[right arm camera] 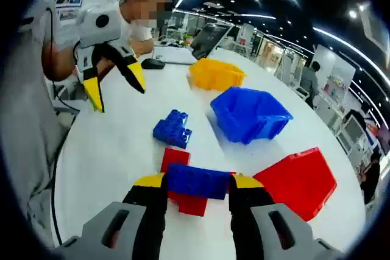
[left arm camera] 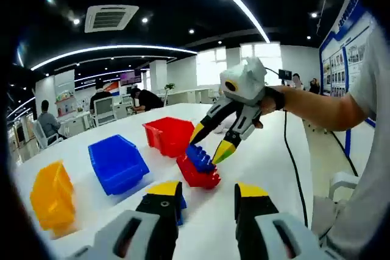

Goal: Take apart the toy blocks one by one and place each separated block into its matching bin, sorting the blocks by their type until all the connected pieces are disassembled and separated into the correct bins

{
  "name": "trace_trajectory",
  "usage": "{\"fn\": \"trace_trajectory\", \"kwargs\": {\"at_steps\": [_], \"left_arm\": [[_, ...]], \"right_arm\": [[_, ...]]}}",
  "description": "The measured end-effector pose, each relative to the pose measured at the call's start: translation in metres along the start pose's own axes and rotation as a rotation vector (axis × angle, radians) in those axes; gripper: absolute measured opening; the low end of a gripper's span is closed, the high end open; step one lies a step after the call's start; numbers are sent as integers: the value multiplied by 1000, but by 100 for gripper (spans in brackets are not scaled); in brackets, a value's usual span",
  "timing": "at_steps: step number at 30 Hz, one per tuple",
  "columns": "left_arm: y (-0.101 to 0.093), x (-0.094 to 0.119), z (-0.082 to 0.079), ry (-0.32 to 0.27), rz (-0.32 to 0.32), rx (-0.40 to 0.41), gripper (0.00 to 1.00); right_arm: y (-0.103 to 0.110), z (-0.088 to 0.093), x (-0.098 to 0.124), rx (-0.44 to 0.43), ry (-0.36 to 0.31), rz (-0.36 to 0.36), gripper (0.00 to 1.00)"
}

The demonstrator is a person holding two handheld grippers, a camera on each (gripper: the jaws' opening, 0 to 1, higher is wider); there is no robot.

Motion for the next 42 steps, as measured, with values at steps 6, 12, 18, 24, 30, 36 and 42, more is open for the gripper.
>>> {"fn": "trace_trajectory", "kwargs": {"at_steps": [6, 12, 18, 24, 30, 36, 42], "left_arm": [[-1, -31, 3, 67, -2, 73, 36], [6, -49, -8, 54, -11, 122, 36], [6, -64, -14, 76, -4, 97, 36], [0, -74, -28, 83, -11, 35, 37], [9, -90, -40, 118, -79, -70, 37], [7, -106, -28, 245, -60, -194, 38], [19, -119, -22, 310, -35, -207, 37]], "right_arm": [[-5, 5, 3, 334, 116, 36, 40], [-21, 5, -10, 770, 279, 77, 41], [-22, 1, -29, 1008, 368, -63, 29], [-19, 0, -46, 1116, 416, -140, 29], [-17, -4, -40, 1095, 345, -98, 23], [-9, 6, -41, 1113, 309, -83, 23], [0, 3, -33, 1087, 245, -22, 22]]}}
Point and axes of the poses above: the point that each gripper's makers call its tool centre point, and the gripper's own axes: x roughly backward along the fingers, y roughly to its left, z roughly out of its underside, the point moved 5 cm from there along x, roughly backward along the fingers, and after that the axes turned 14 degrees about y, right-handed, at the moved point
